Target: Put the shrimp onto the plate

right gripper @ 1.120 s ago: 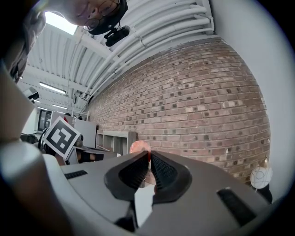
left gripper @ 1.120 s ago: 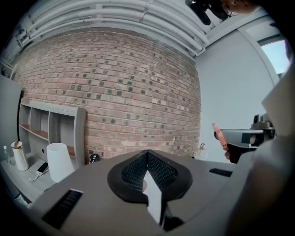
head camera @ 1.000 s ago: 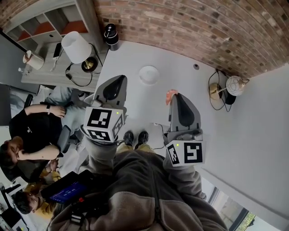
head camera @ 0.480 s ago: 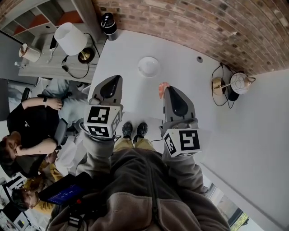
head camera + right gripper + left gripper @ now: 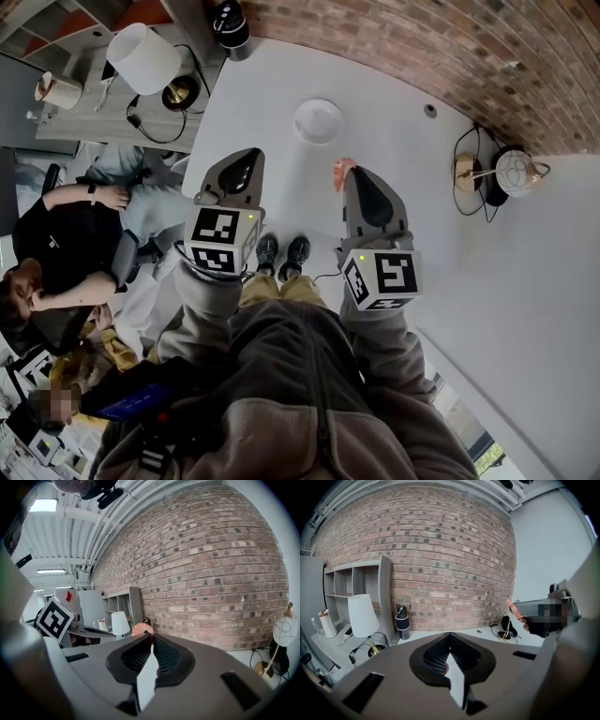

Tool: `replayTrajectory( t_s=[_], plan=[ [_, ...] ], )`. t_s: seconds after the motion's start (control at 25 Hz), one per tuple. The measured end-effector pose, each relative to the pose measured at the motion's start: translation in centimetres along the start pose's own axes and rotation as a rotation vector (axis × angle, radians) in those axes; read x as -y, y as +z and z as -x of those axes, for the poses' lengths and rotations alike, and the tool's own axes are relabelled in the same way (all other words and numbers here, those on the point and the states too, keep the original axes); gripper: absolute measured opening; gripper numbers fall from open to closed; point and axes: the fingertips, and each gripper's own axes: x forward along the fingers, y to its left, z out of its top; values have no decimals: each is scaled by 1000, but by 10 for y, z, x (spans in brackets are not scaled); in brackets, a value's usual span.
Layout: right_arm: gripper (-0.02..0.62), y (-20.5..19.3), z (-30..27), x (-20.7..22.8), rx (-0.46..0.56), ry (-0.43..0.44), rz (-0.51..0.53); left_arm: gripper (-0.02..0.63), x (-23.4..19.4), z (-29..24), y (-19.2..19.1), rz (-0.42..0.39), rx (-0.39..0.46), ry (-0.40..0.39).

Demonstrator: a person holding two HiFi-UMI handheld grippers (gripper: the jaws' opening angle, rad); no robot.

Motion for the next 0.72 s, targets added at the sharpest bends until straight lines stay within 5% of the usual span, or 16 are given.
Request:
replayTrajectory(
  t_s=[0.72],
  plan=[
    [17,-112,-60,23,-238,-13,-51,5,-21,-34,-107,104,-276,9]
  ],
)
